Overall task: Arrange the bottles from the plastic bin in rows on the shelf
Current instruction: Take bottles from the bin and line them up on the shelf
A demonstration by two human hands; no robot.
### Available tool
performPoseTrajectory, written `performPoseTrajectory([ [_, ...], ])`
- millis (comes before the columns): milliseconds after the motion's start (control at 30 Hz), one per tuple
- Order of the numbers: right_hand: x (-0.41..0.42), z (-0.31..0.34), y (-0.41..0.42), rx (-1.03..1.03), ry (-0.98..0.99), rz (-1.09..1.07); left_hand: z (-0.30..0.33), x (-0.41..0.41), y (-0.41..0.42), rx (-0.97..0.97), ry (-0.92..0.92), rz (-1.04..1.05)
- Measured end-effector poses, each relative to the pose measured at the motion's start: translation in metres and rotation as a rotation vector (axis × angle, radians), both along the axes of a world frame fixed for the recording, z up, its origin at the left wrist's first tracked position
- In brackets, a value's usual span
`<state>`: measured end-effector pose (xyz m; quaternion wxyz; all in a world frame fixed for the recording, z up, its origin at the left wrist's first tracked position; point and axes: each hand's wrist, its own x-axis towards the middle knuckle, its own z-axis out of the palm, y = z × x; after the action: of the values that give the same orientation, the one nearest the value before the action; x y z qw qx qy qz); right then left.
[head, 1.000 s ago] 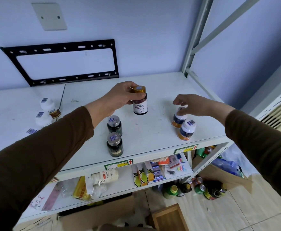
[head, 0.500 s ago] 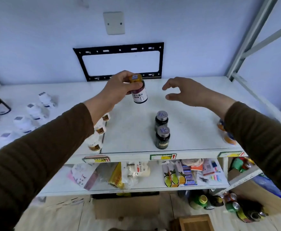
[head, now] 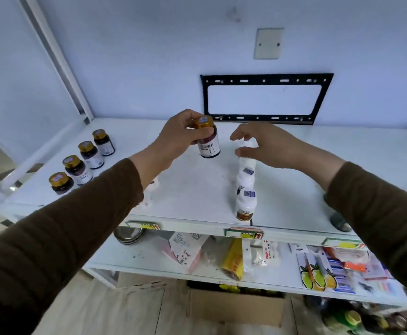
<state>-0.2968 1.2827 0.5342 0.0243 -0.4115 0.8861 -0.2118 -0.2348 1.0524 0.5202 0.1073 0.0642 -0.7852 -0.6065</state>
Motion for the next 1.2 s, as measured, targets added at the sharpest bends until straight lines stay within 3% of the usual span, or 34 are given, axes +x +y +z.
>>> performPoseTrajectory([
  [333, -0.005, 0.002, -0.116, -0.034, -0.020, 0.061, 0.020, 0.011, -0.114, -0.205, -0.012, 0.085],
  [767, 0.001, -0.014, -0.303, 0.014, -0.072, -0.057, 0.019, -0.018, -0.314, -0.174, -0.038, 0.070],
  [1200, -0.014, -0.041, -0.364, 0.106, -0.125, -0.149, -0.054, -0.104, -0.399, -0.375, -0.230, 0.115],
])
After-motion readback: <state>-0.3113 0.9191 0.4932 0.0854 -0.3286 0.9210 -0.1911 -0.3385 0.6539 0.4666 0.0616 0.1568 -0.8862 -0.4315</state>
